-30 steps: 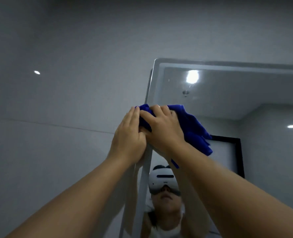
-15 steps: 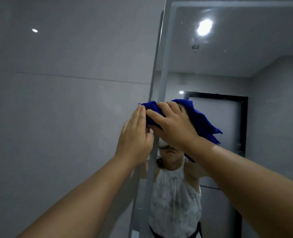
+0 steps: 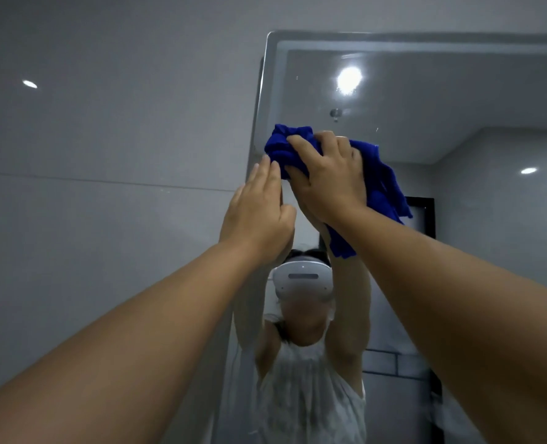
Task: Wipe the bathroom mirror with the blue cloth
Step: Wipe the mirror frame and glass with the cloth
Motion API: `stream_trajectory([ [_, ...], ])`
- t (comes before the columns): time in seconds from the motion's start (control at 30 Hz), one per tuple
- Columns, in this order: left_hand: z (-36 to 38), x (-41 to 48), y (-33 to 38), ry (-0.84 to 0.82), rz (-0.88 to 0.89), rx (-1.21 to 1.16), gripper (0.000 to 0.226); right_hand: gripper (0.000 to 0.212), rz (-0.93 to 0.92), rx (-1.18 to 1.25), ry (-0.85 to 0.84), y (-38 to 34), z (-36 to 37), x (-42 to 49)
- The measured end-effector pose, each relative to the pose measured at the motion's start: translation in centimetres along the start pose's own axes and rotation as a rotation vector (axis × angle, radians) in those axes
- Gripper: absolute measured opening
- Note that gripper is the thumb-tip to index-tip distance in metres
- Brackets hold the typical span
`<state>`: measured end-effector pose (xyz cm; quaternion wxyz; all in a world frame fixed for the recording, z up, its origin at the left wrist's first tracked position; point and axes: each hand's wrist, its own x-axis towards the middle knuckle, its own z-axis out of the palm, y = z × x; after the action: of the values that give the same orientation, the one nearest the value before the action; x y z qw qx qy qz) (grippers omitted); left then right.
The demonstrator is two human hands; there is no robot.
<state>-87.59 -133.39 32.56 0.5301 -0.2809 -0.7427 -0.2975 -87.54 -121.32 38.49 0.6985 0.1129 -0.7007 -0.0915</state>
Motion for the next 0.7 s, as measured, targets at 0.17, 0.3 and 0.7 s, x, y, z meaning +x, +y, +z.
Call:
stream_trajectory([
  [0.17, 0.3, 0.4, -0.3, -0.024, -0.014, 0.048, 0.063, 0.041, 0.129, -0.037, -0.006, 0.7, -0.2, 2.0],
  [0.3, 0.1, -1.4, -1.2, -0.023, -0.055, 0.012, 0.065, 0.038, -0.06, -0.052, -0.003, 0.4, 0.0, 0.4],
  [0.7, 0.8, -12.6, -3.9, -0.108, -0.126, 0.054, 0.078, 0.041, -0.249, 0.007, -0.04, -5.5, 1.0, -11.6],
])
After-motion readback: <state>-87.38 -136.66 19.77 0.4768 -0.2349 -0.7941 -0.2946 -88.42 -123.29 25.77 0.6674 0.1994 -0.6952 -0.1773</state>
